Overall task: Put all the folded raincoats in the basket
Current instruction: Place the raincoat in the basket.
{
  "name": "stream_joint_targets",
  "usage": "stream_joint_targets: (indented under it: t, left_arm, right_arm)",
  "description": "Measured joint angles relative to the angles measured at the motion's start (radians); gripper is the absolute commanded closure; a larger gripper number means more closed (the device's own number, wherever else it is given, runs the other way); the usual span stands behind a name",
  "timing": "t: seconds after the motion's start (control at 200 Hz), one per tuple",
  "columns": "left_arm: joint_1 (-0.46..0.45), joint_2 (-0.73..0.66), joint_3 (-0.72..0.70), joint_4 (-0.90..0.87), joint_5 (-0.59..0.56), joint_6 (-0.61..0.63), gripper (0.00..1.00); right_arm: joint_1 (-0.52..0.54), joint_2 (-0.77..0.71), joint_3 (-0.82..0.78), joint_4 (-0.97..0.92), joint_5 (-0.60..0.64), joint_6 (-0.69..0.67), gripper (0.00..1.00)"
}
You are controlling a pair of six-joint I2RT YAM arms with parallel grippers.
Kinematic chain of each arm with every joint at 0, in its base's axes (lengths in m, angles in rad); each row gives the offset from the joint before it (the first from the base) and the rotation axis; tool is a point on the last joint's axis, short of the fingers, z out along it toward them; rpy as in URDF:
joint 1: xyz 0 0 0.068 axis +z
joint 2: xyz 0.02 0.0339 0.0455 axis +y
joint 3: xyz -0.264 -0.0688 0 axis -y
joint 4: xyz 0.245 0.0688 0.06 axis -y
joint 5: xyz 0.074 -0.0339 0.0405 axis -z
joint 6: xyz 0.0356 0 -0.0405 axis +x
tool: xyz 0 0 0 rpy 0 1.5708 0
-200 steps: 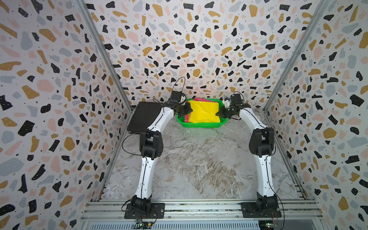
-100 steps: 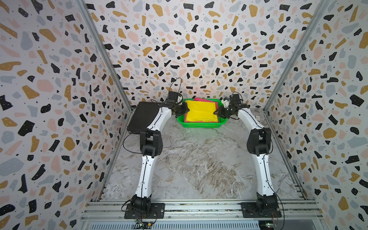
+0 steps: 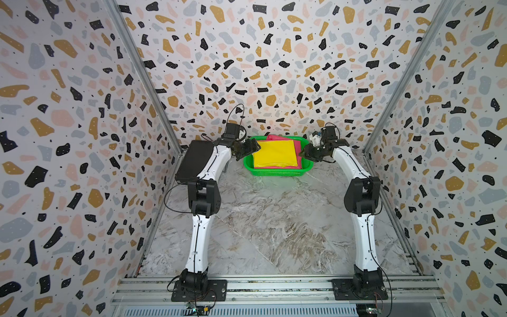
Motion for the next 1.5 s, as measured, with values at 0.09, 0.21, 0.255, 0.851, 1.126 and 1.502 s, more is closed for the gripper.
stream_joint_targets:
  t: [0.09,0.21,0.255,0.851,1.126,1.502]
  left_arm:
    - [0.000,-0.054,-0.006,-0.003,-0.002,-0.004,0.13]
    - [-0.003,-0.162,-0.095,0.085,0.022,-0.048,0.14]
    - [-0.005,-0.191,-0.122,0.128,0.031,-0.071,0.14]
    - [-0.053,0.061,-0.130,0.353,0.079,-0.225,0.16]
    - [-0.053,0.072,-0.130,0.375,0.086,-0.217,0.17]
    - [-0.054,0.058,-0.130,0.303,0.063,-0.130,0.11]
  right_arm:
    - [0.000,-0.090,-0.040,0.013,0.006,-0.008,0.59]
    - [0.002,-0.187,-0.102,0.071,-0.003,0.000,0.70]
    - [0.005,-0.199,-0.105,0.091,-0.008,0.002,0.75]
    - [0.076,0.128,-0.018,0.176,-0.061,0.026,0.73]
    - [0.075,0.138,-0.018,0.163,-0.048,-0.019,0.73]
    - [0.075,0.101,-0.028,0.122,-0.020,-0.064,0.54]
